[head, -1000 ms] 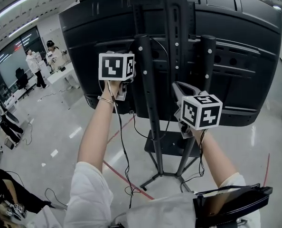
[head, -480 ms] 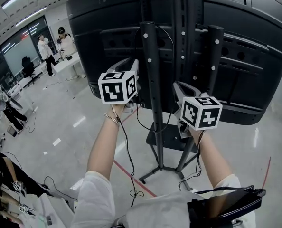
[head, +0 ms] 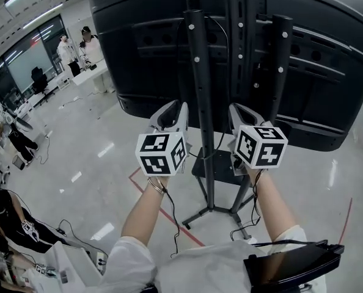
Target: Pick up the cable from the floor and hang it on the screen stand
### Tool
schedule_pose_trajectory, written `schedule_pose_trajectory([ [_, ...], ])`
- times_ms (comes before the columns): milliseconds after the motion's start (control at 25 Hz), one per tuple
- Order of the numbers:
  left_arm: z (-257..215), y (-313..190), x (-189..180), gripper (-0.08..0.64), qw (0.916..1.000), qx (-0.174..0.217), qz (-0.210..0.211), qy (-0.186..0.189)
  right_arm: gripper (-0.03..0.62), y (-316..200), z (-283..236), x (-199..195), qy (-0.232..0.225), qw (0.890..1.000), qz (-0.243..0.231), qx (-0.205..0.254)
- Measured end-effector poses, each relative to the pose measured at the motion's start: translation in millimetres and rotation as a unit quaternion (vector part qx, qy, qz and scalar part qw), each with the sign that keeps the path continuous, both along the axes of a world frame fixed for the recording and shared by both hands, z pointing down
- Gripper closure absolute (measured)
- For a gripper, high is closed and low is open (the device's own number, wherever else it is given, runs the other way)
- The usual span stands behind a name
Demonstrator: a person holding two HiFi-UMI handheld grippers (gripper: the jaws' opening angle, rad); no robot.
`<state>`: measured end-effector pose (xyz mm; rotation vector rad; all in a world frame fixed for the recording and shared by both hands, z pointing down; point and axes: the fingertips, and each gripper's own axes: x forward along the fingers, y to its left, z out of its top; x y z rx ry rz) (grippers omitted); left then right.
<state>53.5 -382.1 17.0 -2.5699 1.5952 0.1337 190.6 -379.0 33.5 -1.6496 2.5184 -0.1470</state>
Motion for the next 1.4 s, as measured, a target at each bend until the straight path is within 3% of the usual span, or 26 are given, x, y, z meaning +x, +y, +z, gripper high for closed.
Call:
schedule_pose_trajectory([
  [320, 90, 42, 0, 0.555, 0.9981, -0.049, -0.034, -0.011, 0.574, 29, 49, 7, -0.017, 0.999, 0.041, -0.026],
  [440, 122, 63, 2, 0.555, 0.9968, -0.075, -0.024, -0.016, 0.574, 49, 80, 2, -0.014, 0.997, 0.054, -0.047],
  [800, 186, 139, -16, 0.557, 0.9902, -0.137, 0.007, 0.024, 0.575, 127, 156, -27, -0.011, 0.991, 0.079, -0.108],
  [1080, 193, 181, -21, 0.557, 0.9894, -0.140, 0.025, 0.027, 0.575, 178, 173, -42, -0.014, 0.988, 0.100, -0.118],
  [1320, 185, 196, -24, 0.557, 0.9902, -0.132, 0.027, 0.035, 0.575, 199, 166, -46, -0.048, 0.986, 0.099, -0.123],
  [1400, 183, 197, -24, 0.557, 0.9904, -0.130, 0.027, 0.039, 0.575, 201, 163, -45, -0.040, 0.987, 0.102, -0.120],
])
